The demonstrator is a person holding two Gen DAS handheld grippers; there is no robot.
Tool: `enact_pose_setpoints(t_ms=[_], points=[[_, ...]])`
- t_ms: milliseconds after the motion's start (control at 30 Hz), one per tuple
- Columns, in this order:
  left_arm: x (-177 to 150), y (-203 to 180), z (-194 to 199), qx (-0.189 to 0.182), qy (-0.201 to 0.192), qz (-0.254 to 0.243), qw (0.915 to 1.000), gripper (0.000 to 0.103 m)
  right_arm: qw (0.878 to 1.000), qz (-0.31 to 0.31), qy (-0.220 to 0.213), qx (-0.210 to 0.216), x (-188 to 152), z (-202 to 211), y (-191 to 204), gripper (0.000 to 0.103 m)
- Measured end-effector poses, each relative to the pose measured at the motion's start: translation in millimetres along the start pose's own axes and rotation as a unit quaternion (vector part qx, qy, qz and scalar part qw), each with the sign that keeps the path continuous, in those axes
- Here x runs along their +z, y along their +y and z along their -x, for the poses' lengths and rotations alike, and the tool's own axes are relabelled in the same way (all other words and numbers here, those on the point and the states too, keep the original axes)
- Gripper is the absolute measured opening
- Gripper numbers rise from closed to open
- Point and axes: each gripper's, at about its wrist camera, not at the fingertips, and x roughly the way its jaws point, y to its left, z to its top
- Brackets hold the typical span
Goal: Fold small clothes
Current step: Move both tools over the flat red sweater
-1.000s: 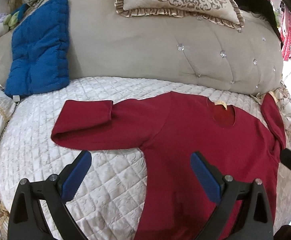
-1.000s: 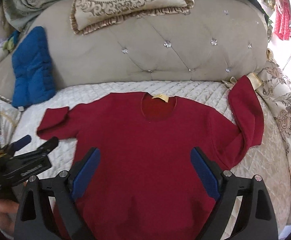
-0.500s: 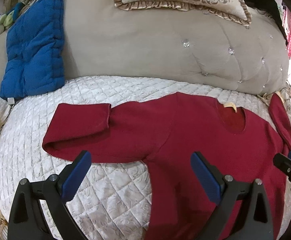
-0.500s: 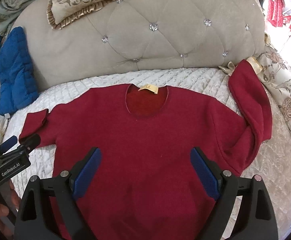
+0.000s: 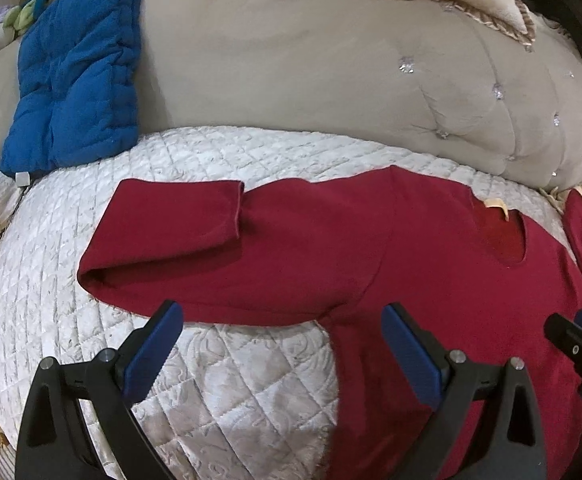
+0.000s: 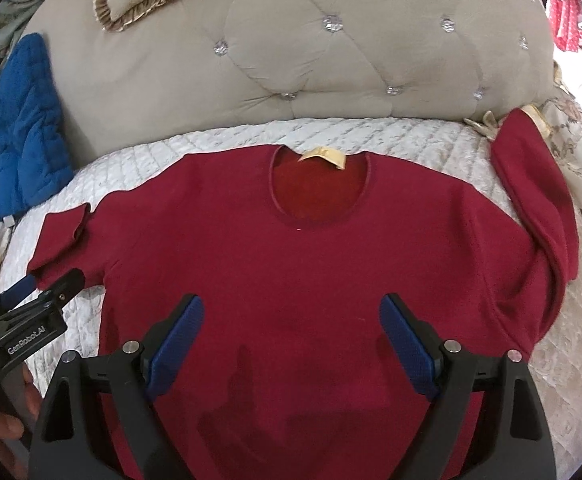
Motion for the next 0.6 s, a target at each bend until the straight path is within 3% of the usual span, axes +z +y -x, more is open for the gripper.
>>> enact_pose_setpoints(t_ms=[600], points=[[1.5, 11.4, -8.5, 0.012, 0.006, 0.009, 0.9999, 0.101, 0.999, 0.028, 0.01, 0.018, 3.8, -19.3, 29.5, 0.068]])
